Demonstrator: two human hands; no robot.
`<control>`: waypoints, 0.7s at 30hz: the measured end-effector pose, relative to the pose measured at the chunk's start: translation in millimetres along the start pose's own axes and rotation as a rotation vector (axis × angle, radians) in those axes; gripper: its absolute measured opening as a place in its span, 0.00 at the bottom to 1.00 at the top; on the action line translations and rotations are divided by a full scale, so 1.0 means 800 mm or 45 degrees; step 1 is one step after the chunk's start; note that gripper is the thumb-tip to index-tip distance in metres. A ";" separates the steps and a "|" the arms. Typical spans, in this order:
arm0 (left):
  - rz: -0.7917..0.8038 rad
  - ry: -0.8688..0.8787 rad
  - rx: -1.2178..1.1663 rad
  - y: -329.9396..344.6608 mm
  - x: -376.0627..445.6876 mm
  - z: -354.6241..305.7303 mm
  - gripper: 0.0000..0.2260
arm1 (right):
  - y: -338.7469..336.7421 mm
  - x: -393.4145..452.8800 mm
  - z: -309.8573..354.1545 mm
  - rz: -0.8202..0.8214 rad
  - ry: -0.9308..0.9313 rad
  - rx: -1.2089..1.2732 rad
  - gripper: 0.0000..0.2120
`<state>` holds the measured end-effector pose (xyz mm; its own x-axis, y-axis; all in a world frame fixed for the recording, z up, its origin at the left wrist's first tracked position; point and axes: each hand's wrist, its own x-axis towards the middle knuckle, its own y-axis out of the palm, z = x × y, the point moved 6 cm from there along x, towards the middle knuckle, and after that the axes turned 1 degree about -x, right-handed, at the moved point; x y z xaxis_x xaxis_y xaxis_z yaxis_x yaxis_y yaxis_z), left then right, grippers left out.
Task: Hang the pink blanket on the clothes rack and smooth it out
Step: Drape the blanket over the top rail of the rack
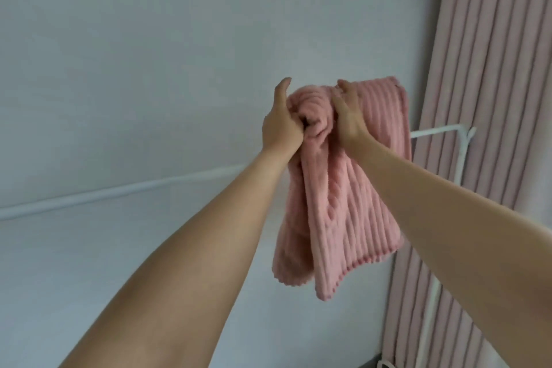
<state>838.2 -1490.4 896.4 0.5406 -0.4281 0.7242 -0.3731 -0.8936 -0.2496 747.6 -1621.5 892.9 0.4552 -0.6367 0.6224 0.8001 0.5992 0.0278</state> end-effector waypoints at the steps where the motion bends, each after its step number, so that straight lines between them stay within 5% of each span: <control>1: 0.009 -0.031 0.071 -0.004 0.003 0.012 0.30 | 0.014 -0.001 -0.010 0.129 -0.029 -0.240 0.20; 4: 0.041 0.084 0.448 -0.009 -0.006 0.036 0.33 | 0.033 0.005 -0.048 0.304 0.065 -0.686 0.23; 8: 0.312 0.568 0.800 0.010 -0.021 0.022 0.40 | 0.042 0.012 -0.064 0.426 0.087 -0.763 0.21; 12: 0.536 0.359 0.914 0.022 -0.006 0.037 0.36 | 0.027 0.021 -0.069 0.223 0.136 -0.584 0.12; 17: 0.453 0.236 0.976 0.036 -0.004 0.048 0.09 | -0.007 -0.037 -0.035 -0.393 -0.064 -0.862 0.11; 21: 0.435 0.109 0.920 0.034 -0.001 0.053 0.08 | 0.012 -0.107 -0.026 -0.191 -0.083 -1.101 0.18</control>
<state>859.9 -1520.2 861.6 0.4142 -0.7079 0.5722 0.0885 -0.5943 -0.7993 724.2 -1571.7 823.8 0.3196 -0.6343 0.7039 0.8772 -0.0828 -0.4729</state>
